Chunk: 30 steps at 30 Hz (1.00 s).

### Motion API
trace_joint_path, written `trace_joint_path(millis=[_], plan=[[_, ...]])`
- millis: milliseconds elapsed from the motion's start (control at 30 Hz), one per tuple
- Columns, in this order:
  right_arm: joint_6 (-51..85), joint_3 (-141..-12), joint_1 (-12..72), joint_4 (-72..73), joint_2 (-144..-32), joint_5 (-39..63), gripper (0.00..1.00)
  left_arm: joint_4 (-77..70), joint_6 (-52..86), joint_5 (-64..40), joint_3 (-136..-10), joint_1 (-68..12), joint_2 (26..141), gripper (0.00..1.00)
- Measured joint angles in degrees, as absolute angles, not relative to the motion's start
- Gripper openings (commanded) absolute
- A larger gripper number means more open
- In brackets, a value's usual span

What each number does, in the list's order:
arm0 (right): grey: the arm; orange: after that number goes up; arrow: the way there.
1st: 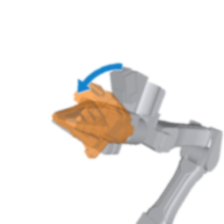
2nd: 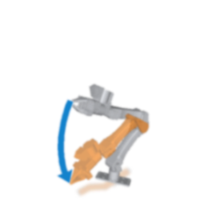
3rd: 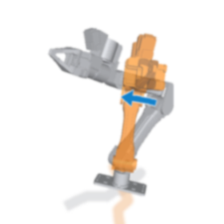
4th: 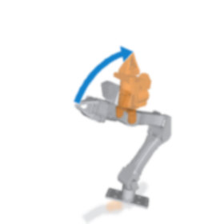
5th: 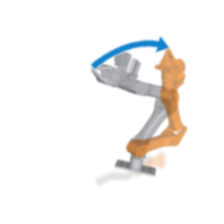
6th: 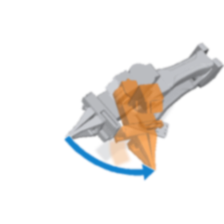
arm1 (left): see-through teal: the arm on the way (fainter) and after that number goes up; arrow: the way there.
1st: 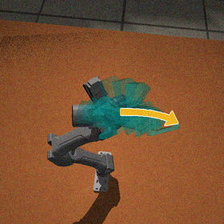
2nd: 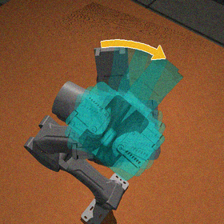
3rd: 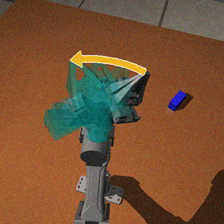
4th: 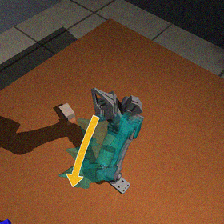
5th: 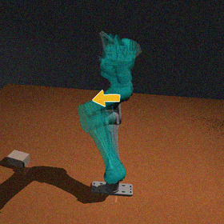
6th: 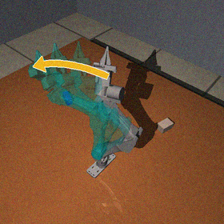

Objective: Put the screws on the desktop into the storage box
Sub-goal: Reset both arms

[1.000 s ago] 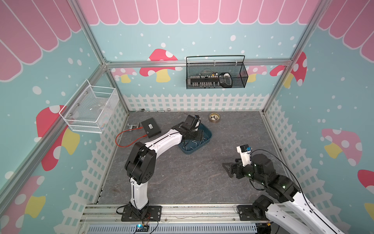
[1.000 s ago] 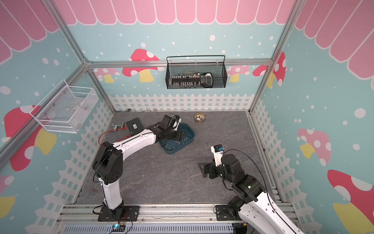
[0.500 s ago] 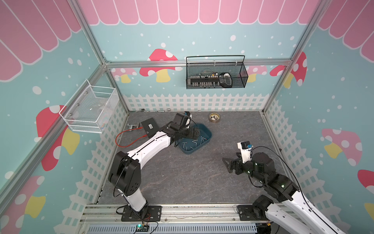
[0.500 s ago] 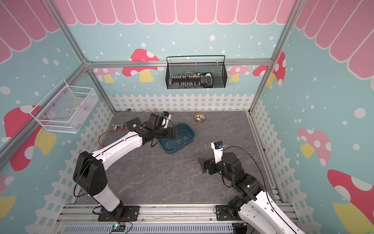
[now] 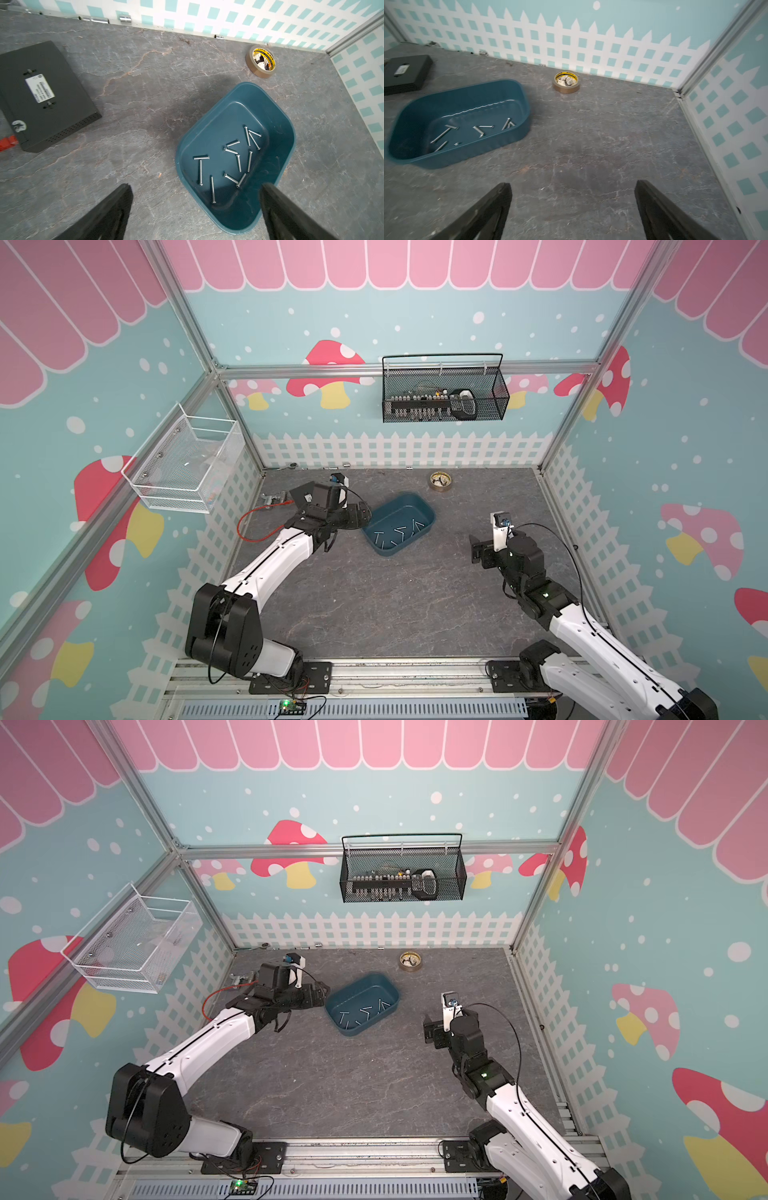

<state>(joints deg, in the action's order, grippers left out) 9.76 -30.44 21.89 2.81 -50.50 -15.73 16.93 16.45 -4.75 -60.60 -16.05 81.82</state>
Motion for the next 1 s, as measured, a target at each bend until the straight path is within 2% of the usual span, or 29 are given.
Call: trace_joint_path(millis=[433, 667, 1000], plan=[[2.5, -26.2, 4.2, 26.3, -68.4, -6.6, 0.99, 3.3, 17.6, -3.8, -46.1, -7.0, 74.9, 0.99], [1.2, -22.9, -0.5, 39.0, -77.5, -0.2, 0.99, -5.5, 17.1, -1.1, -42.1, -6.7, 74.8, 0.99], [0.0, -21.1, -1.4, 52.3, -84.0, 5.5, 0.99, -22.9, 14.3, -0.7, -32.4, -2.5, 75.2, 0.99]])
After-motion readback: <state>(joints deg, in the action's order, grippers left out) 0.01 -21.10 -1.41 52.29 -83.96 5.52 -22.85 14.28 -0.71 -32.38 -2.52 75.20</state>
